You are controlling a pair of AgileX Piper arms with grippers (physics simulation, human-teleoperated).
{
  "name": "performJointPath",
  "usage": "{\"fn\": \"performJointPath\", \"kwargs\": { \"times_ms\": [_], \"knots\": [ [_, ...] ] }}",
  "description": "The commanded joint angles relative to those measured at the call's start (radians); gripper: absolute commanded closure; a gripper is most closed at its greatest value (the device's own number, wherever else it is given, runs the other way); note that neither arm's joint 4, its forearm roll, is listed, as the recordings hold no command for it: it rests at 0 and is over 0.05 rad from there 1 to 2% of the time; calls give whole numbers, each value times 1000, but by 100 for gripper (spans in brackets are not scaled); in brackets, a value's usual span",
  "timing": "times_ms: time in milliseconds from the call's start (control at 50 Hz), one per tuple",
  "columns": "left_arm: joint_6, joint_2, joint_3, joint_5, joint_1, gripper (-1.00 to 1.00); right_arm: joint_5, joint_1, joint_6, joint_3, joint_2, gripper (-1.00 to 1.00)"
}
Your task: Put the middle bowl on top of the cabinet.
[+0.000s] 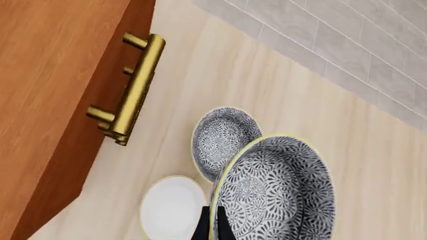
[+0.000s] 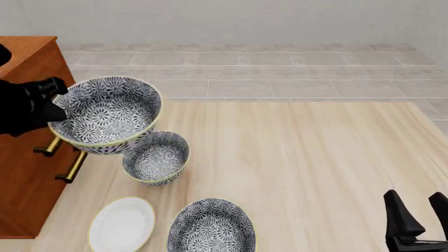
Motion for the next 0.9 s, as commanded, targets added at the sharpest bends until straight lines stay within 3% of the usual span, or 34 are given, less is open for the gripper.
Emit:
{"fn": "performJointPath", "kwargs": {
  "times_ms": [20,400,480,600,620,720,900],
  "knots": [
    [-52,-7,-114,86,65,100,-24,1,-4,0,40,-100],
    [-113,19,-232,169,159,100,-73,10,-27,1,102,-100],
    [-108,21,-269,171,254,100,-78,3,-27,1,109,-100],
    [-122,24,-295,171,271,100,-77,1,-26,1,108,-100],
    [-93,23,-321,171,339,100,-74,0,-25,1,105,-100],
    [-90,30,-377,171,411,100,-62,-1,-23,0,93,-100],
    [-123,46,-414,171,456,100,-68,1,-21,0,100,-100]
  ]
}}
